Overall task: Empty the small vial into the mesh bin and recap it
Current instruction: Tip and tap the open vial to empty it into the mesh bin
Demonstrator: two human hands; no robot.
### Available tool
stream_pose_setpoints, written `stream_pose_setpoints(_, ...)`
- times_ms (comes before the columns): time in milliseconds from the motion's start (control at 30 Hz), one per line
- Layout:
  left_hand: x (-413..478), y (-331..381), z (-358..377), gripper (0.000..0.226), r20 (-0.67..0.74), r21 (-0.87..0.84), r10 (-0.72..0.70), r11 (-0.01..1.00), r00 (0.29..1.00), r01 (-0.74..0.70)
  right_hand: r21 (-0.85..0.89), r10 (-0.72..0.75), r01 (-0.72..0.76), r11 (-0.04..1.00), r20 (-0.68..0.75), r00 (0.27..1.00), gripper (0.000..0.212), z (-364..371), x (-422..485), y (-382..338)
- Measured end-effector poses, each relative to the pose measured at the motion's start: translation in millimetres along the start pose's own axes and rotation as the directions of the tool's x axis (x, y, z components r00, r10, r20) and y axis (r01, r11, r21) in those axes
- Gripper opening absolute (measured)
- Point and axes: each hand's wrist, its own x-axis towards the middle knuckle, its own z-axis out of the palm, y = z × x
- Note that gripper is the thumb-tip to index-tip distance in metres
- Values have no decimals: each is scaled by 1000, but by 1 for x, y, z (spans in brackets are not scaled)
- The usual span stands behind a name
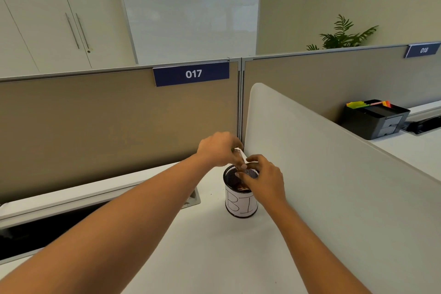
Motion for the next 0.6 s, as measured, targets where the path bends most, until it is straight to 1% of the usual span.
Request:
stream_pose_setpoints(33, 0, -1, 1, 48, -10, -159, -55, 986, 998, 53, 19, 18, -17, 1000, -20, 1000, 37, 0, 0, -1)
stream_pose_setpoints(67, -1, -2, 4, 43, -13, -322, -104, 942, 994, 95, 37, 30, -29, 999, -39, 999, 37, 1, 0, -2)
stream_pose_setpoints(100, -1, -2, 7, 36, -11, -468, -148, 875, 989, 126, 53, 37, -34, 998, -52, 998, 37, 1, -1, -3)
stream_pose_setpoints(133, -2, -3, 10, 29, -4, -578, -187, 802, 982, 150, 70, 41, -37, 997, -55, 998, 37, 2, -1, -3)
stream_pose_setpoints(167, -1, -3, 12, 25, 0, -641, -224, 748, 975, 172, 88, 42, -37, 995, -50, 998, 38, 1, -1, -3)
stream_pose_setpoints(267, 1, -7, 15, 29, 1, -705, -320, 671, 947, 228, 119, 18, -14, 993, -30, 999, 35, -1, -1, 1)
stream_pose_setpoints(367, 5, -11, 14, 33, -11, -736, -408, 622, 913, 269, 100, -30, 39, 994, -92, 995, 25, -5, -5, 7)
stream_pose_setpoints(467, 8, -13, 18, 34, -23, -751, -461, 594, 887, 289, 55, -102, 111, 992, -154, 983, 17, -6, -10, 9)
stream_pose_setpoints(533, 9, -13, 21, 35, -19, -759, -495, 573, 869, 309, 43, -136, 144, 989, -155, 979, 17, -4, -11, 11)
stream_pose_setpoints(600, 9, -13, 23, 35, -13, -763, -508, 562, 861, 320, 55, -147, 154, 987, -112, 983, 25, -2, -11, 13)
